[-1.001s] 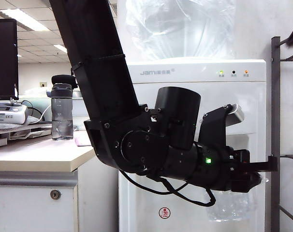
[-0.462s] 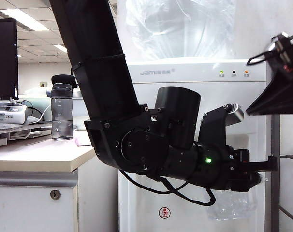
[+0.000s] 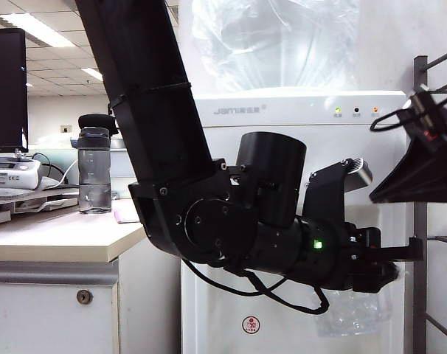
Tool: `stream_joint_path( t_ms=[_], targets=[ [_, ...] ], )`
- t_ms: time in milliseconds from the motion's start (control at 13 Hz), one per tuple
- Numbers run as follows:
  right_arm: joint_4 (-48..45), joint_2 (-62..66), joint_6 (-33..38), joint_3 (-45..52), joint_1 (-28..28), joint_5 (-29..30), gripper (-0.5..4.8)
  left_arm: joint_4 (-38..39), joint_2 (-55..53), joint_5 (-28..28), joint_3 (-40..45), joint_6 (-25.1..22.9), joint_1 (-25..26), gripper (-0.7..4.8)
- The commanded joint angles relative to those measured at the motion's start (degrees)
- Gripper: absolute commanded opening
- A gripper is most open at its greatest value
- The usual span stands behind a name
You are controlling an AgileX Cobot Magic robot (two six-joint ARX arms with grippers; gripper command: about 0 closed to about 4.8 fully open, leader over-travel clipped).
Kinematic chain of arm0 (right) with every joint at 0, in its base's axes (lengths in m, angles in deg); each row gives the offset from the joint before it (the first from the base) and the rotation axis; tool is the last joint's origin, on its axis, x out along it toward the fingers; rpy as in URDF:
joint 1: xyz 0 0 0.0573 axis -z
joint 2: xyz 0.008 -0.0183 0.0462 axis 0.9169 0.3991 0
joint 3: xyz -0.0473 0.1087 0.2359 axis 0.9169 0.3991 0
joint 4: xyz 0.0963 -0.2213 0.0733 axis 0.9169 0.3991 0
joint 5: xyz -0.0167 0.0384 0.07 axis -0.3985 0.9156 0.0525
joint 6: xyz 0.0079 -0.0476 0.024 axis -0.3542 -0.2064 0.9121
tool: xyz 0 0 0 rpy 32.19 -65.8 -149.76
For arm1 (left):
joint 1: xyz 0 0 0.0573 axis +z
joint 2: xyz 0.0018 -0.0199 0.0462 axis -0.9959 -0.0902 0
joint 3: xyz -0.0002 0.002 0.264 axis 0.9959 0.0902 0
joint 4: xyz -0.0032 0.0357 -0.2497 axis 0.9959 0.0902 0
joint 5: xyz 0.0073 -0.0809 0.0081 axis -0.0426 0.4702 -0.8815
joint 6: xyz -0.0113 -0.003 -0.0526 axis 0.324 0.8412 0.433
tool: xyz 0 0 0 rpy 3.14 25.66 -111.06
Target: Pick up the plastic mug from the left desk, go to the cold water outlet of the water dispenser, press the vertical switch to get some water, then put the mug back on the desk.
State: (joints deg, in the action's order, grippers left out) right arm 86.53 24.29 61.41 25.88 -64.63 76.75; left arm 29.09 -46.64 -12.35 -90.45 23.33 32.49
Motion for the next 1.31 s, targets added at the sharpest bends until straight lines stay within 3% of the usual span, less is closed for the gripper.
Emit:
stream_joint_path(
  t_ms=[77, 616, 1001, 1309],
  targets=[
    [-4.76, 1.33, 2.36, -0.09, -0.83, 0.94, -0.05, -2.89, 0.44, 0.15, -0.37, -0.81, -0.07, -0.06],
    [-10.86, 2.14, 3.26, -0.09, -5.20, 0.31, -0.05, -3.13, 0.42, 0.22, -0.35, -0.83, 0.28, -0.06],
    [-12.39, 3.63, 4.04, -0.09, -6.49, -5.49, -0.05, -3.17, 0.42, 0.24, -0.35, -0.66, 0.26, -0.06],
    [-11.87, 3.80, 3.63, -0.09, -6.54, -6.84, -0.05, -3.17, 0.44, 0.22, -0.35, -0.66, 0.26, -0.06]
  ],
)
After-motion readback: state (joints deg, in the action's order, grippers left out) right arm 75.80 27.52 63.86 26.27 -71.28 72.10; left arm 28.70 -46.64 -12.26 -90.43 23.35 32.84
